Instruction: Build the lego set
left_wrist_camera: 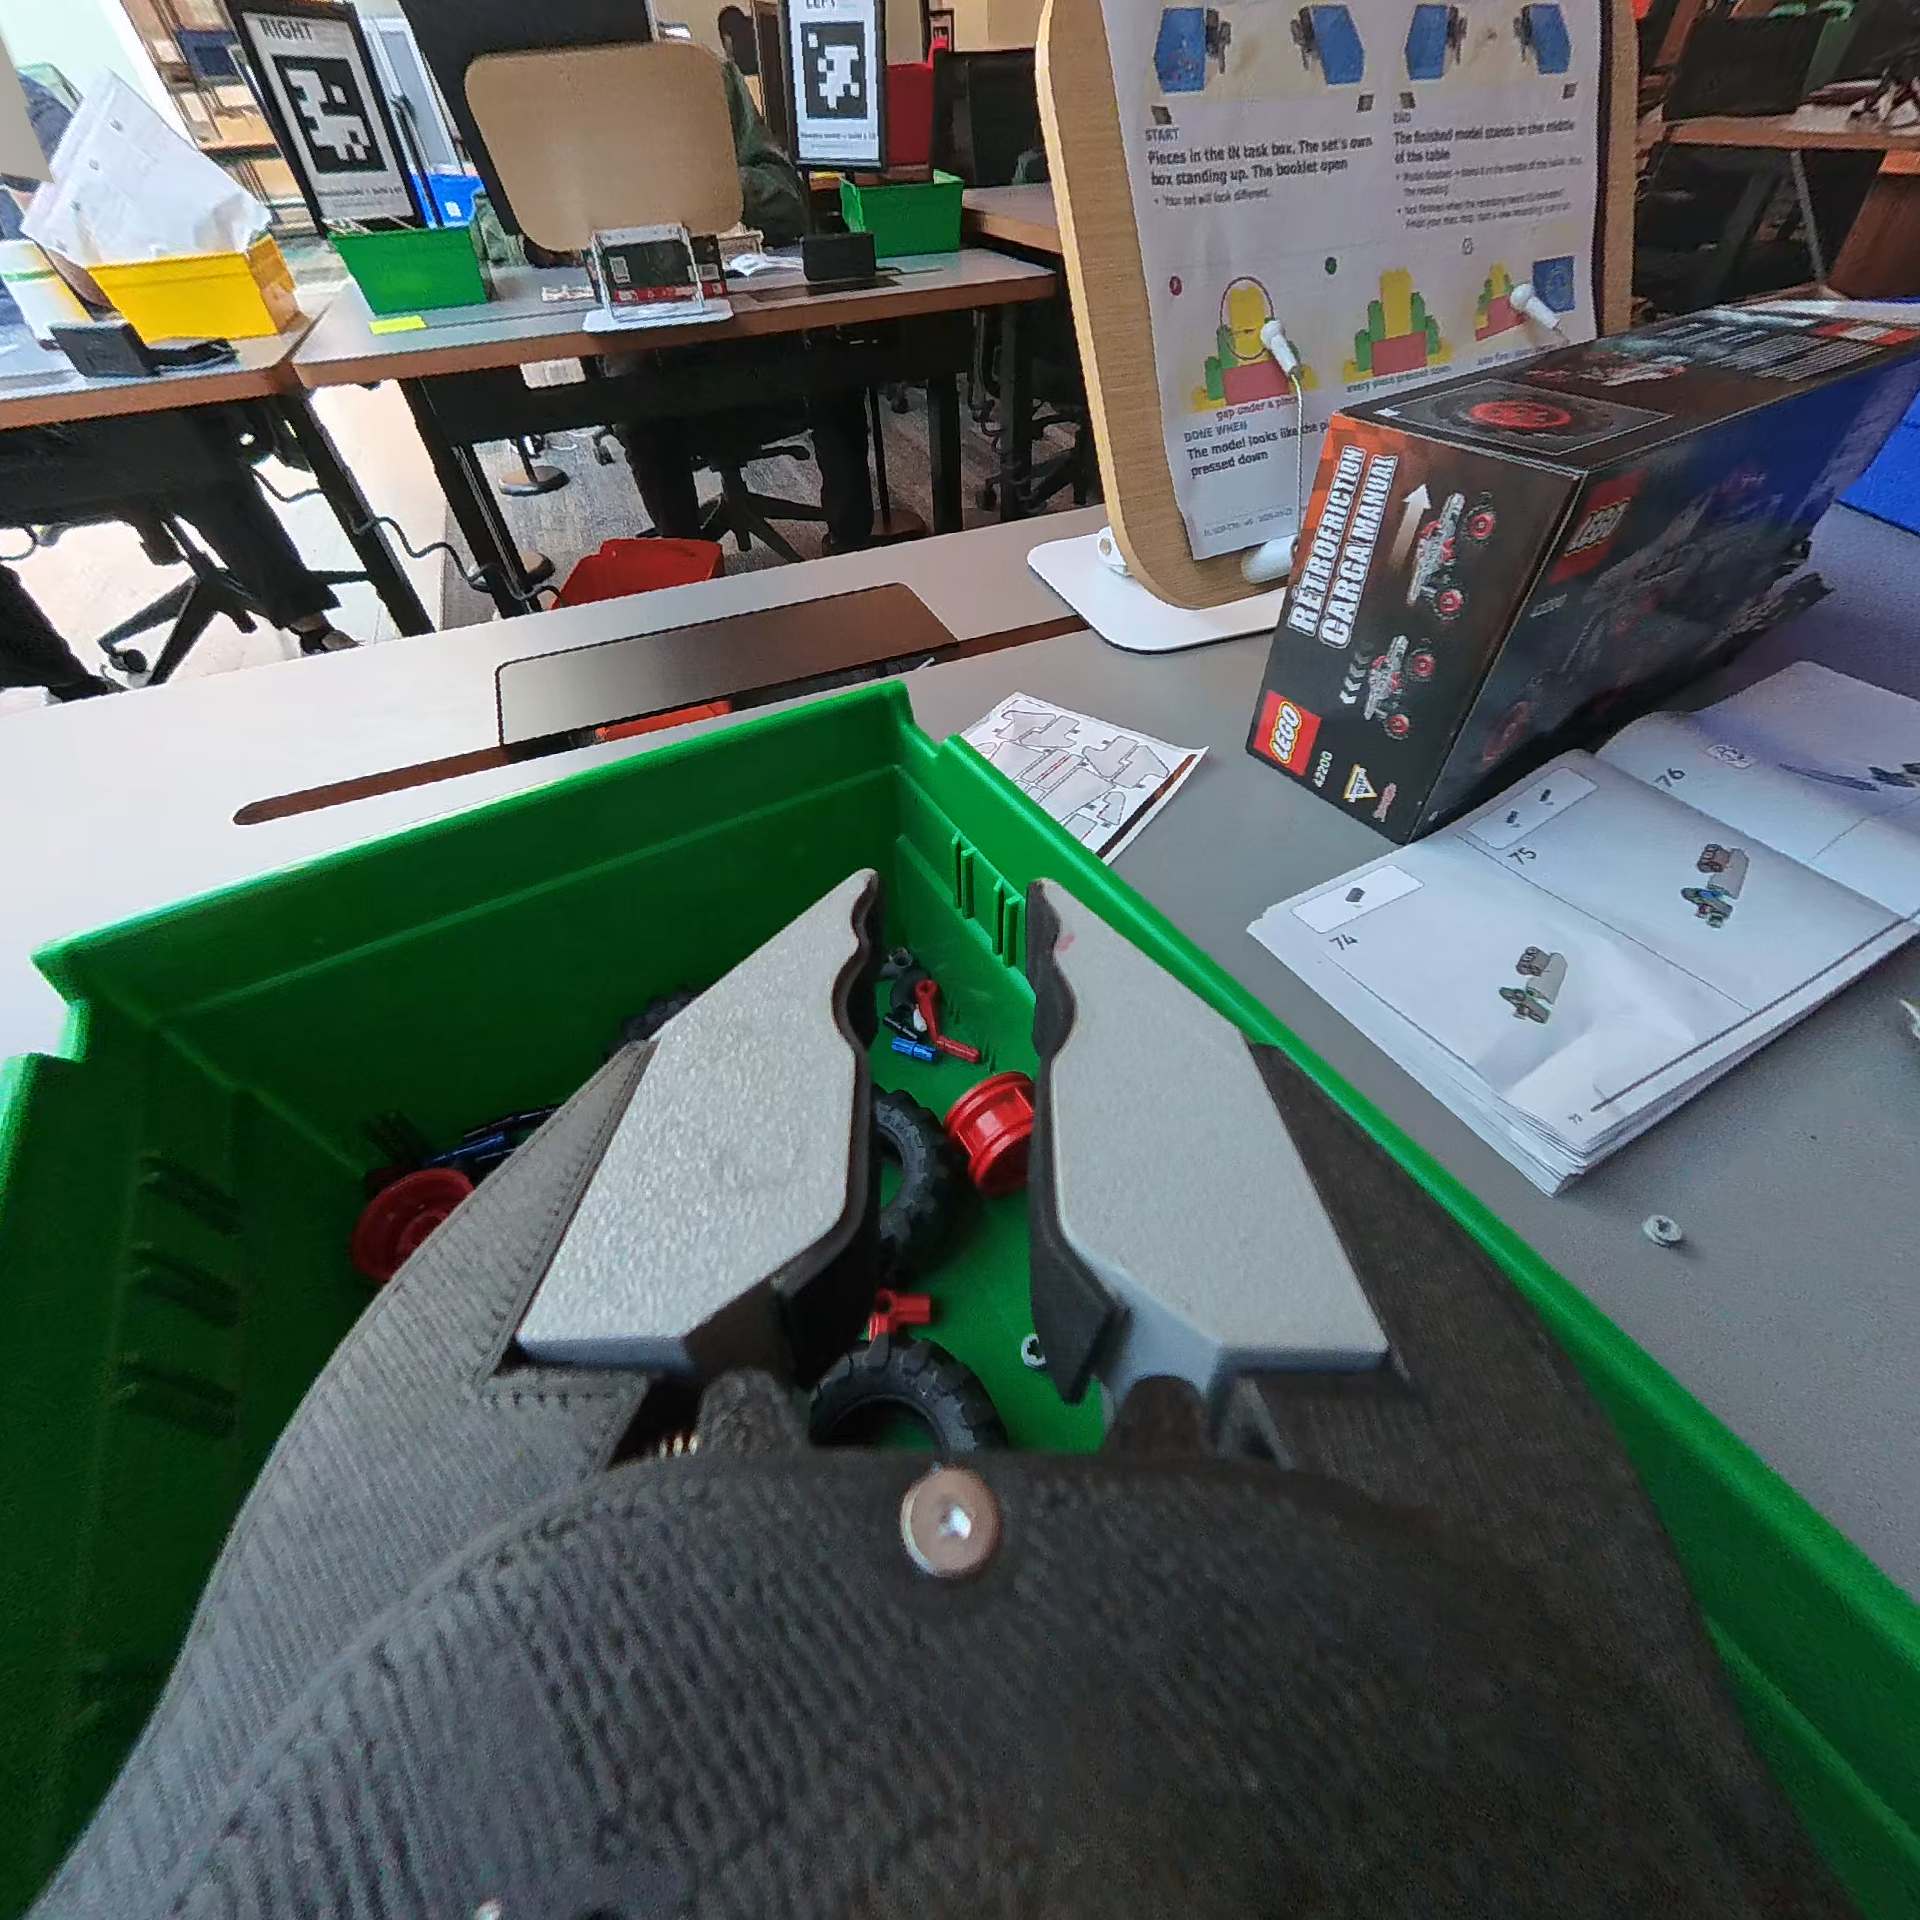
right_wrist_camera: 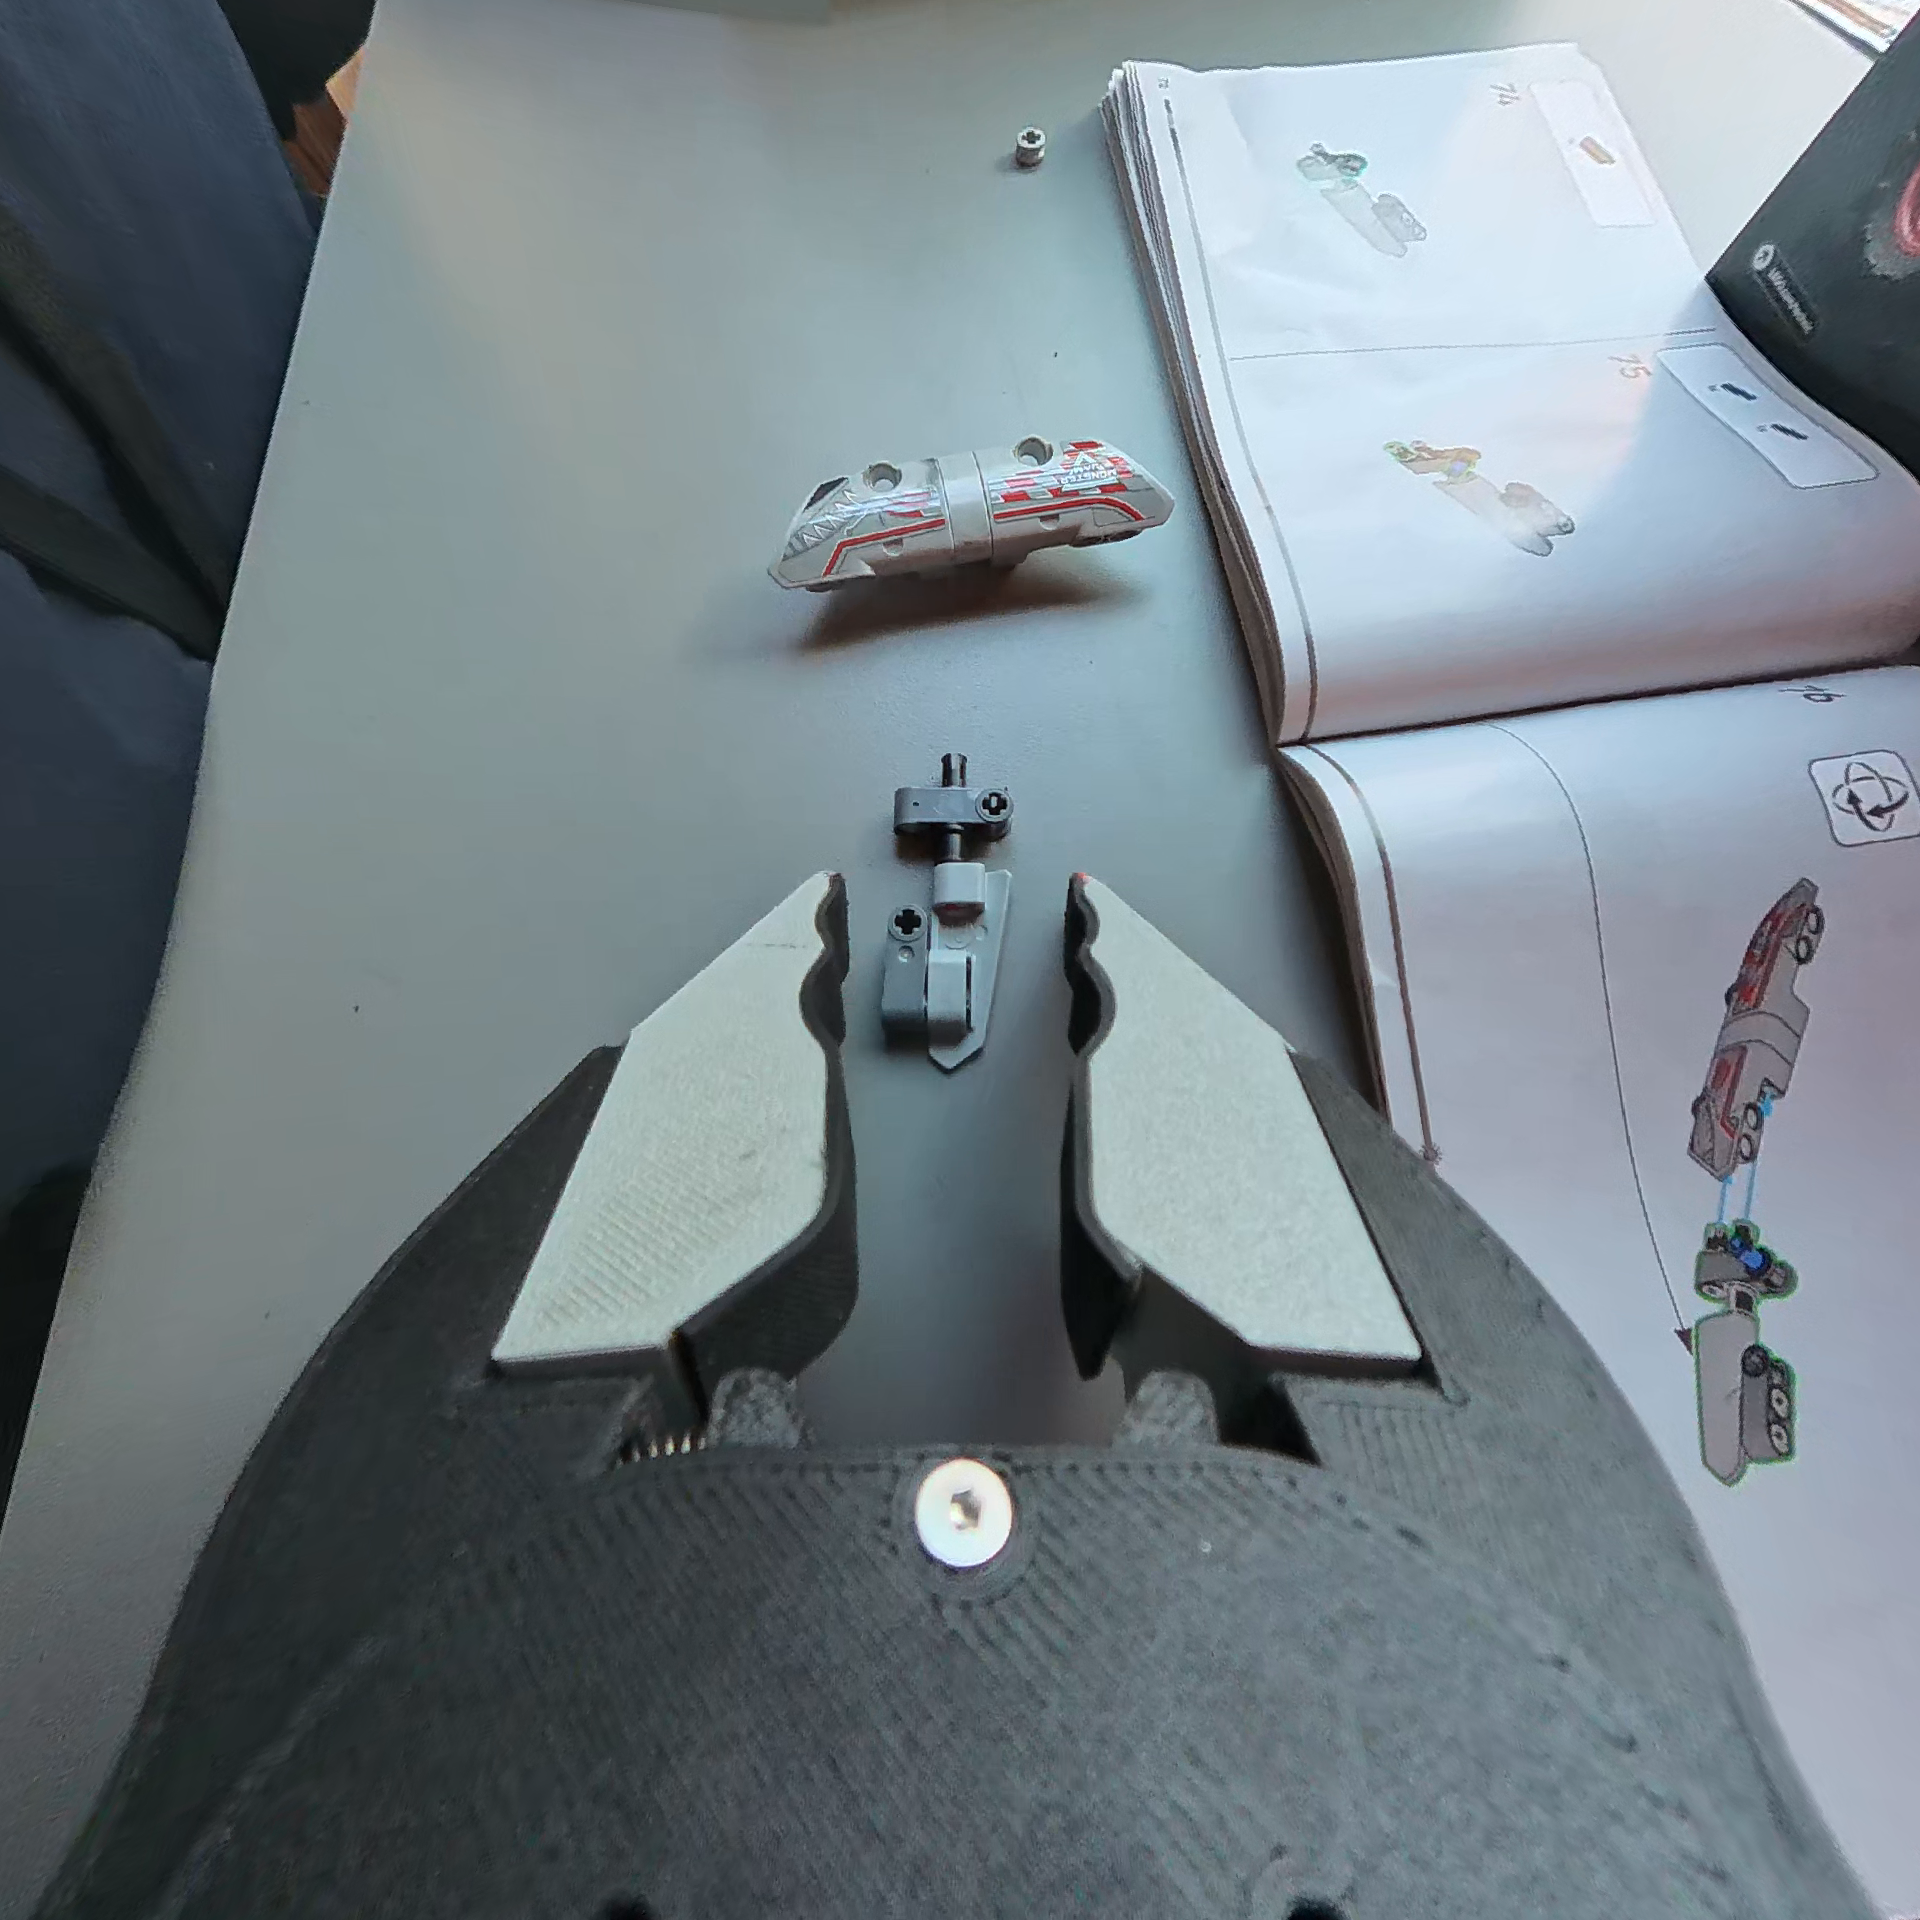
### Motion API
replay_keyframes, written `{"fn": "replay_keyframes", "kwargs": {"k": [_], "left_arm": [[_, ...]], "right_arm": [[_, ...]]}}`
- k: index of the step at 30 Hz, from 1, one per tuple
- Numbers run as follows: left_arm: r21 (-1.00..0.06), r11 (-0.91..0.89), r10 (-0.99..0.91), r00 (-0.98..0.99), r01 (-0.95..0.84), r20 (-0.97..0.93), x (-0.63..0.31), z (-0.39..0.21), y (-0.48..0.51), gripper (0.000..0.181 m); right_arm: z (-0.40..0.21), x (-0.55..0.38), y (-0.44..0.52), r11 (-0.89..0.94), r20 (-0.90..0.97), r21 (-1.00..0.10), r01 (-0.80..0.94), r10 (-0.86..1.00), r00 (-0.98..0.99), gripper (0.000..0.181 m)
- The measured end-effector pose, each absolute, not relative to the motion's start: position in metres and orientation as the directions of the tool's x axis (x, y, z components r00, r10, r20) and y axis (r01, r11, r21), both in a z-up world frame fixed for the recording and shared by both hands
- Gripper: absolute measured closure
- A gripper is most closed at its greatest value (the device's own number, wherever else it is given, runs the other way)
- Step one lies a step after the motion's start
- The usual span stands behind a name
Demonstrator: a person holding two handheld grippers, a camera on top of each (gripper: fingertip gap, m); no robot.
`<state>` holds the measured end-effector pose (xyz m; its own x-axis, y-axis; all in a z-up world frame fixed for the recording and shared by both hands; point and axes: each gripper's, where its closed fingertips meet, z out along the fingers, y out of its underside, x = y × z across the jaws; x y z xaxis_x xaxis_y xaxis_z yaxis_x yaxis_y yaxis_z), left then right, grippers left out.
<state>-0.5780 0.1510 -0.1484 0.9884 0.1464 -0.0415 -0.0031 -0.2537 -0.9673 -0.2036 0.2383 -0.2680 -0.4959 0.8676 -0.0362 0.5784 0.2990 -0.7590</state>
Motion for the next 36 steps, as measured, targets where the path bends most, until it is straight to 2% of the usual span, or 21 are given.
{"fn": "replay_keyframes", "kwargs": {"k": [12,14,16,19,21,23,25,27,29,36], "left_arm": [[-0.972,-0.234,0.151,0.989,0.027,-0.008,-0.581,-0.146,0.148,0.157],[-0.961,-0.273,0.107,0.994,0.029,-0.001,-0.578,-0.146,0.144,0.156],[-0.930,-0.366,0.010,0.999,-0.044,-0.051,-0.568,-0.147,0.133,0.165],[-0.795,-0.586,-0.166,0.984,-0.155,-0.070,-0.549,-0.170,0.105,0.161],[-0.654,-0.709,-0.286,0.955,-0.265,-0.077,-0.540,-0.192,0.076,0.180],[-0.520,-0.777,-0.363,0.927,-0.355,-0.091,-0.537,-0.212,0.055,0.181],[-0.377,-0.819,-0.451,0.892,-0.432,-0.042,-0.528,-0.232,0.033,0.174],[-0.278,-0.829,-0.498,0.867,-0.485,-0.026,-0.527,-0.246,0.018,0.170],[-0.247,-0.817,-0.531,0.847,-0.521,-0.030,-0.525,-0.254,0.017,0.171],[-0.233,-0.798,-0.566,0.824,-0.556,-0.028,-0.517,-0.265,0.024,0.171]], "right_arm": [[-0.272,-0.203,0.237,0.334,-0.004,-0.743,0.580,0.864,-0.503,0.143],[-0.271,-0.203,0.237,0.334,-0.001,-0.748,0.574,0.864,-0.504,0.143],[-0.270,-0.203,0.237,0.331,0.000,-0.751,0.572,0.866,-0.501,0.143],[-0.270,-0.203,0.238,0.322,-0.007,-0.751,0.576,0.869,-0.494,0.143],[-0.270,-0.203,0.238,0.321,-0.008,-0.749,0.580,0.870,-0.492,0.144],[-0.271,-0.204,0.239,0.321,-0.009,-0.745,0.584,0.872,-0.490,0.144],[-0.272,-0.204,0.239,0.323,-0.006,-0.743,0.586,0.873,-0.488,0.144],[-0.272,-0.204,0.239,0.322,-0.004,-0.743,0.587,0.874,-0.485,0.144],[-0.272,-0.204,0.240,0.324,0.002,-0.742,0.586,0.876,-0.482,0.145],[-0.272,-0.205,0.241,0.320,0.006,-0.742,0.589,0.882,-0.472,0.145]]}}
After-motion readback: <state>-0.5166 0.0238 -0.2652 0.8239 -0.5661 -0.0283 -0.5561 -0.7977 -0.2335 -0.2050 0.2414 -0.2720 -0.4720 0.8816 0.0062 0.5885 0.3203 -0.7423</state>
